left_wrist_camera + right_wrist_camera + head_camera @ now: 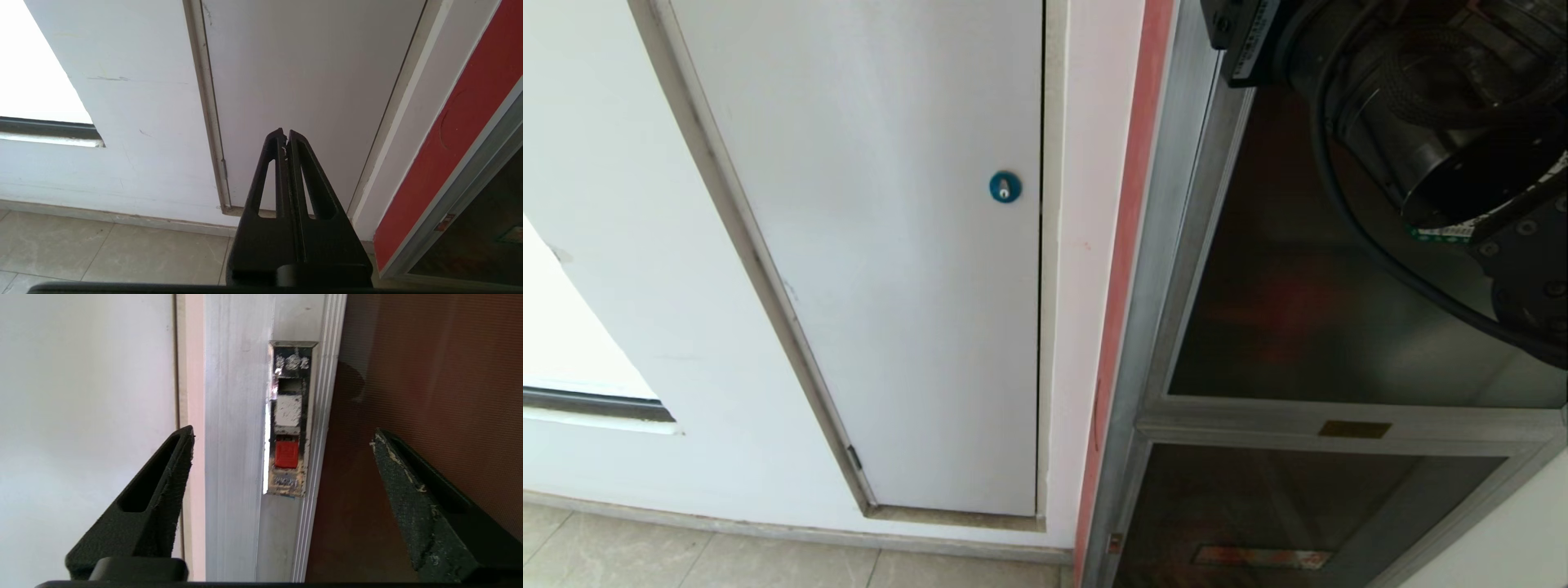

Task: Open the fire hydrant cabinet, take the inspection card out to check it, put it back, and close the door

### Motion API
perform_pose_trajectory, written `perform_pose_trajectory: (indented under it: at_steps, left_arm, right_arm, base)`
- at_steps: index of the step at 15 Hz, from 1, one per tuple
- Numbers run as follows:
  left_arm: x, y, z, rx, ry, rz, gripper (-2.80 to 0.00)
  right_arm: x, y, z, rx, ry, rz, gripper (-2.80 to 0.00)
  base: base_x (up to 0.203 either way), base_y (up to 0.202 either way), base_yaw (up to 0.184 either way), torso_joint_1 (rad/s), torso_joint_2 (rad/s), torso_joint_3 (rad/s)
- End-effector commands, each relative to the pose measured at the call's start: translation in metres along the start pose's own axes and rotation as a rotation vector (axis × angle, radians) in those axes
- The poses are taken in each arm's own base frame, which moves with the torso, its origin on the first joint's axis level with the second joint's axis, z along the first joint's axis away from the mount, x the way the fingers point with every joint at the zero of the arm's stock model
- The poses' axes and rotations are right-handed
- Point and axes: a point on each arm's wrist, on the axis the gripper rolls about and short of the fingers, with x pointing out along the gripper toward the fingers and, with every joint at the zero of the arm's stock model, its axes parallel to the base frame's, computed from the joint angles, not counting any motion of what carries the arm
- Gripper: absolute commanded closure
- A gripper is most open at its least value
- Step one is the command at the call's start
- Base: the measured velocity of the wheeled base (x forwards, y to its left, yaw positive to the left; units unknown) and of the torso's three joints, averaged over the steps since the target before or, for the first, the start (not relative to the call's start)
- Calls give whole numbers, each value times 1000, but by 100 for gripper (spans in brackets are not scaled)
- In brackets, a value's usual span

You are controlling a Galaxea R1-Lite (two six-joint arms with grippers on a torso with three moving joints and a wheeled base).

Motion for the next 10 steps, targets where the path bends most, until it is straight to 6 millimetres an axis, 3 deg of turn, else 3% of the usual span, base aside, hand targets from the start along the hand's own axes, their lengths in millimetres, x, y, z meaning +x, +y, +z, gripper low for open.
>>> perform_pose_trajectory:
  at_steps: [1, 7, 8, 10]
  left_arm:
    - [1, 0, -6, -1, 19, 1, 0]
    - [1, 0, -6, 1, 19, 1, 0]
    - [1, 0, -6, 1, 19, 1, 0]
    - [1, 0, -6, 1, 19, 1, 0]
  right_arm:
    - [3, 3, -4, -4, 3, -4, -280]
    - [10, -1, -8, -17, 2, -28, -280]
    - [11, -1, -9, -19, 3, -29, 0]
    - [11, -3, -8, -19, 2, -34, 0]
  base:
    - [0, 0, 0, 0, 0, 0]
    - [0, 0, 0, 0, 0, 0]
    - [0, 0, 0, 0, 0, 0]
    - [0, 0, 0, 0, 0, 0]
